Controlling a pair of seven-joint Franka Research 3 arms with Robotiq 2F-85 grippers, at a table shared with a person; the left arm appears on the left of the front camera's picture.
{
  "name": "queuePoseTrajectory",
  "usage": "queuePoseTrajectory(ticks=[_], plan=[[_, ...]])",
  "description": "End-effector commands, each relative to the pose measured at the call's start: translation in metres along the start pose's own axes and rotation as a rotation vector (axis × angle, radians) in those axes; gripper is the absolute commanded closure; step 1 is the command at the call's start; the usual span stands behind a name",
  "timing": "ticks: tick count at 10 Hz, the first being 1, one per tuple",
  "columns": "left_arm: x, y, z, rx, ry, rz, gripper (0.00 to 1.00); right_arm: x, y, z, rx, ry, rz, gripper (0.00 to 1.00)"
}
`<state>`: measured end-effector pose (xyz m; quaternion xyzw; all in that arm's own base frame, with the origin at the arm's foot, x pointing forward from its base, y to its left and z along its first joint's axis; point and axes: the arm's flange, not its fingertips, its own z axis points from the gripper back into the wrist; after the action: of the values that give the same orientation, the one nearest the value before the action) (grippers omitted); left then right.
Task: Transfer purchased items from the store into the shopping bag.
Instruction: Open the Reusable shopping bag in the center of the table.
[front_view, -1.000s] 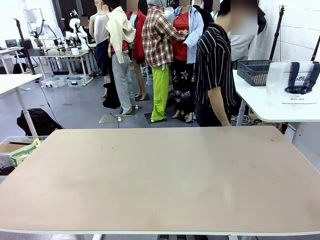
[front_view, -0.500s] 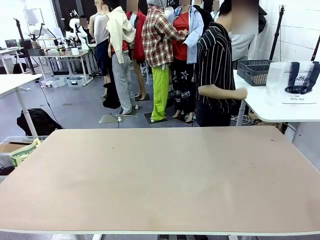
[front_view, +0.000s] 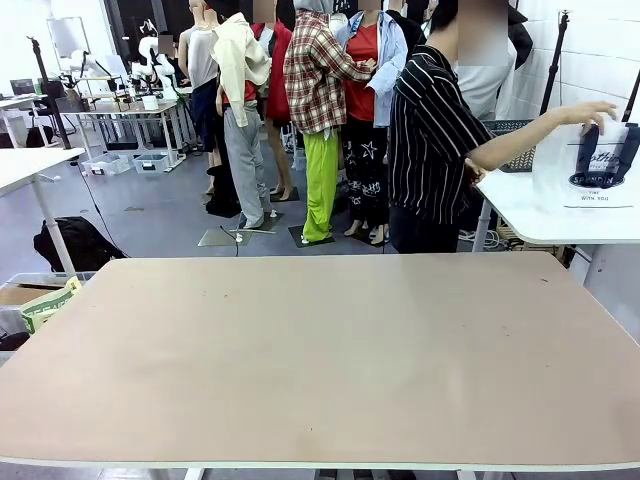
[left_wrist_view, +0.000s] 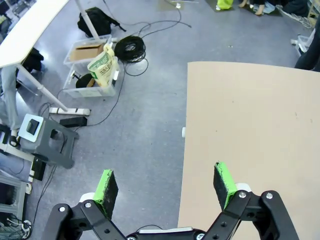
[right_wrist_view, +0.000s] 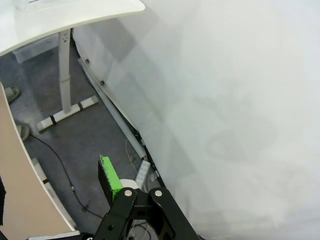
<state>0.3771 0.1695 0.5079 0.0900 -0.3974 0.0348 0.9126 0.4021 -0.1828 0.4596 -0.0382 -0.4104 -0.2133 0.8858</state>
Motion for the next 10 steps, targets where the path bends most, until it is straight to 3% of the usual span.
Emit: queuePoseTrajectory(ticks=[1, 10], plan=[[-0.0006, 0.0032, 0.0006, 0.01, 0.0, -0.018, 0.0, -0.0002, 0.0012, 0.0014, -0.008, 0.008, 0.014, 0.0], [-0.0006, 0.0032, 0.0006, 0.01, 0.0, -0.018, 0.0, -0.0002, 0.0012, 0.0014, -0.008, 0.008, 0.014, 0.0]])
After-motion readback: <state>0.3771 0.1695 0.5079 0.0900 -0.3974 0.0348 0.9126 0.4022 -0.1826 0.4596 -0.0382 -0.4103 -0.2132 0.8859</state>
